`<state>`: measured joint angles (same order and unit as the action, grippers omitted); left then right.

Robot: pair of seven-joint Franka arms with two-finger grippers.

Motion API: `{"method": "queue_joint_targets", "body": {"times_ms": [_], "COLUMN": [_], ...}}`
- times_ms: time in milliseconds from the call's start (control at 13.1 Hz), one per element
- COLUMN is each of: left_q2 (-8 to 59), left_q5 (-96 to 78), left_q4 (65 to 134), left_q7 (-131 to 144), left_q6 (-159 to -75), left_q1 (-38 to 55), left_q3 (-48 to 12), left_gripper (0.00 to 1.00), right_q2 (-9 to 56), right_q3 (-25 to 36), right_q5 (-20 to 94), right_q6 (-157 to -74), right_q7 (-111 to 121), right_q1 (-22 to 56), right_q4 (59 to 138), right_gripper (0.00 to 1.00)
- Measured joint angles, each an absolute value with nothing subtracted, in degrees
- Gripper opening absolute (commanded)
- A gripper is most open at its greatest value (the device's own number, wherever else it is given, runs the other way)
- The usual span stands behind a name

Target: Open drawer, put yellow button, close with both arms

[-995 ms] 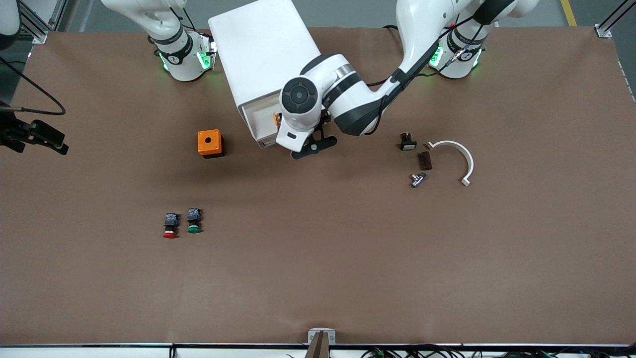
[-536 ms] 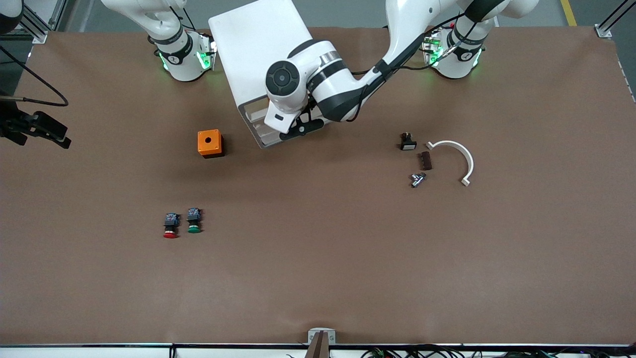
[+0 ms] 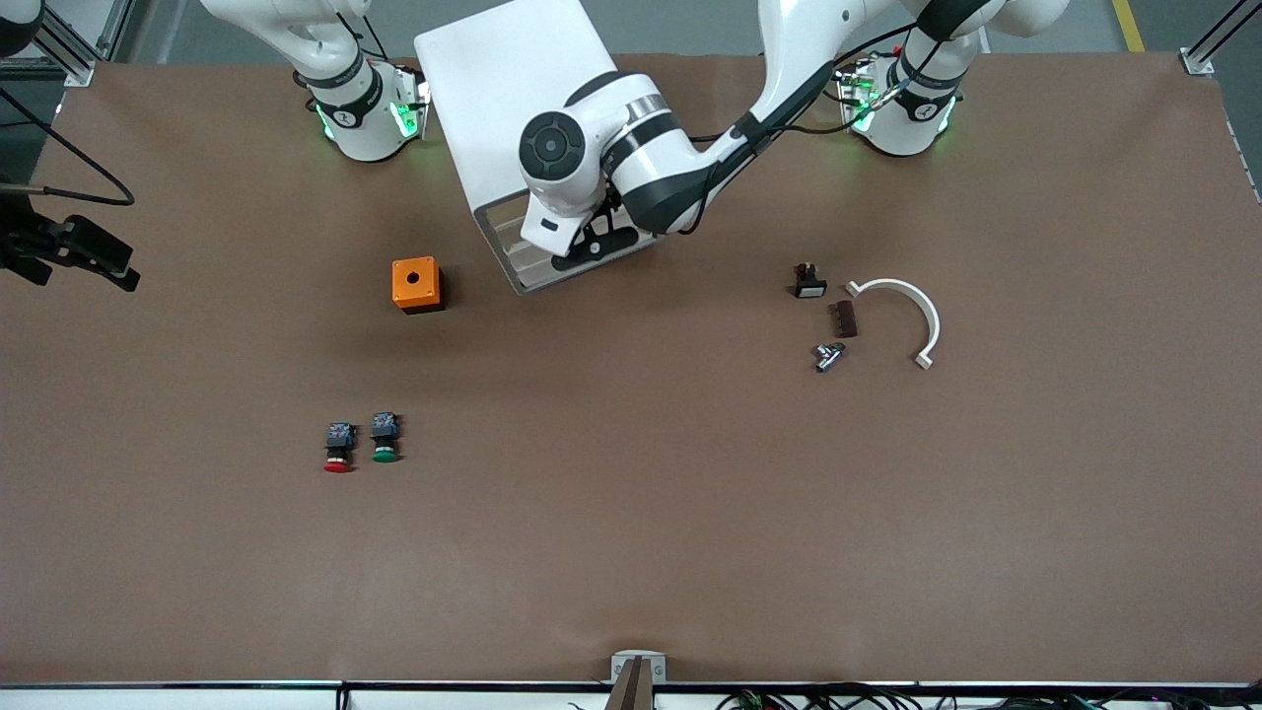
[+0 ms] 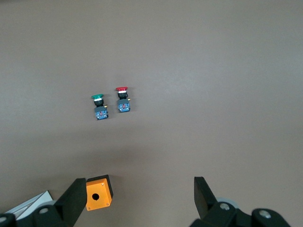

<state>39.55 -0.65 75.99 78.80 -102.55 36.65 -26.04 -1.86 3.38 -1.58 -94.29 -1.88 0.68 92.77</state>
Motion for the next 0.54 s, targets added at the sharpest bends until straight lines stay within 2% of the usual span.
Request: {"method": "queue_joint_targets", "body": {"times_ms": [536], "left_q2": [32.21], "left_q5": [10.66], "left_q4": [75.35], "left_q7": [68.53], "left_q6": [-100.36], "left_q1": [15.47], "left_q3": [-25.24], "left_gripper": [1.00], "right_q2": [-1.82], "right_q3": [3.36], "right_q5": [-1.58], "right_q6": [-94.17], "right_q7": [-1.88], "right_q1": [0.66], "right_q4": [92.77], "right_gripper": [1.00]}}
